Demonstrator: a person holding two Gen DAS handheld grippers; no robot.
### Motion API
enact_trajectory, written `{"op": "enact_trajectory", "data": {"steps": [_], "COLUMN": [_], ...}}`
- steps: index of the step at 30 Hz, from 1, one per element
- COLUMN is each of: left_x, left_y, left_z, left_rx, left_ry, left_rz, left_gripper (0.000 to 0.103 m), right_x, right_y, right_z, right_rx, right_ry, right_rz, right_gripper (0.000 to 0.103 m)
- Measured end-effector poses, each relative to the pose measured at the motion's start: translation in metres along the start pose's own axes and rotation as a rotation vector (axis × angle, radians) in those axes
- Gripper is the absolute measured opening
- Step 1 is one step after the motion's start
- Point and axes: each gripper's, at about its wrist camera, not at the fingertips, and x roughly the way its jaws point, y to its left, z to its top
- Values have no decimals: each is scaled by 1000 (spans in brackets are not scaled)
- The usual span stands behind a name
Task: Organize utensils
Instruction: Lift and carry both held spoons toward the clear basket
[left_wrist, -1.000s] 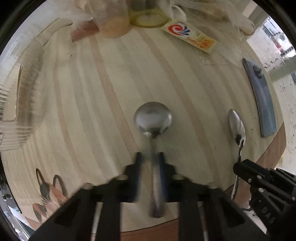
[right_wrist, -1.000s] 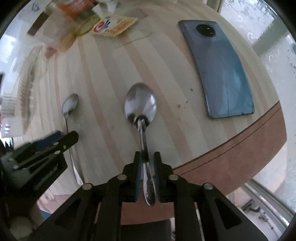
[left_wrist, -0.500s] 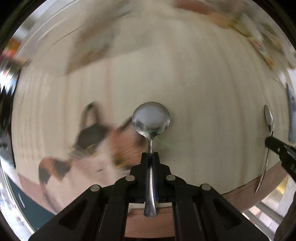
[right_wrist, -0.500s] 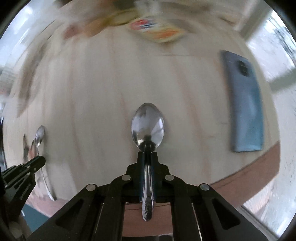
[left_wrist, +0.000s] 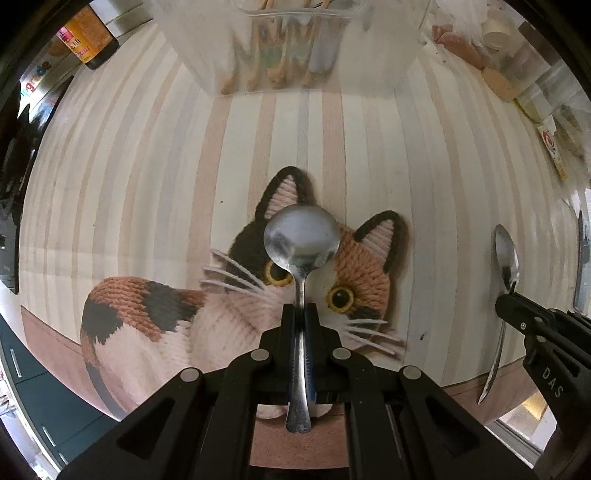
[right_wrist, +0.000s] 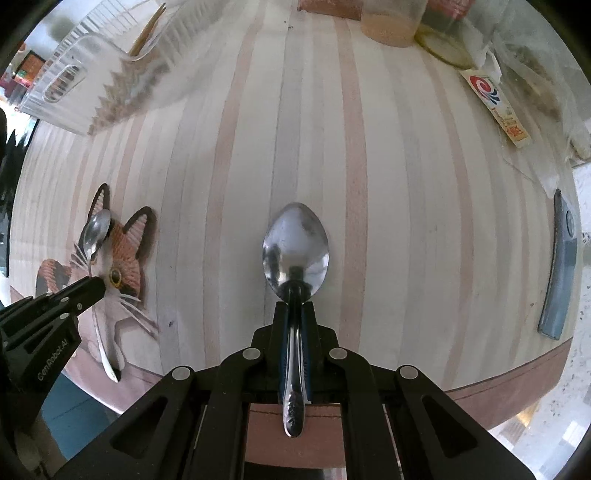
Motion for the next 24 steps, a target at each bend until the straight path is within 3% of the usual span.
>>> {"op": "enact_trajectory", "data": {"steps": [4, 10, 19, 24], "left_x": [-2, -2, -1, -18], "left_y": [-5, -5, -10, -13], "left_z": [4, 3, 5, 4], "left_rx": [9, 18, 29, 37], "left_ry": [4, 0, -8, -45], "left_rz": [-12, -13, 3, 17], "left_gripper": [4, 4, 2, 2], "right_x": [-5, 10, 9, 6], "right_y": [-12, 15, 14, 15], "right_z": [0, 0, -2, -10], "right_rx": [2, 9, 8, 32], "right_ry": [2, -1, -20, -36], "right_rz": [-19, -47, -72, -37], "right_gripper": [8, 8, 7, 7]}}
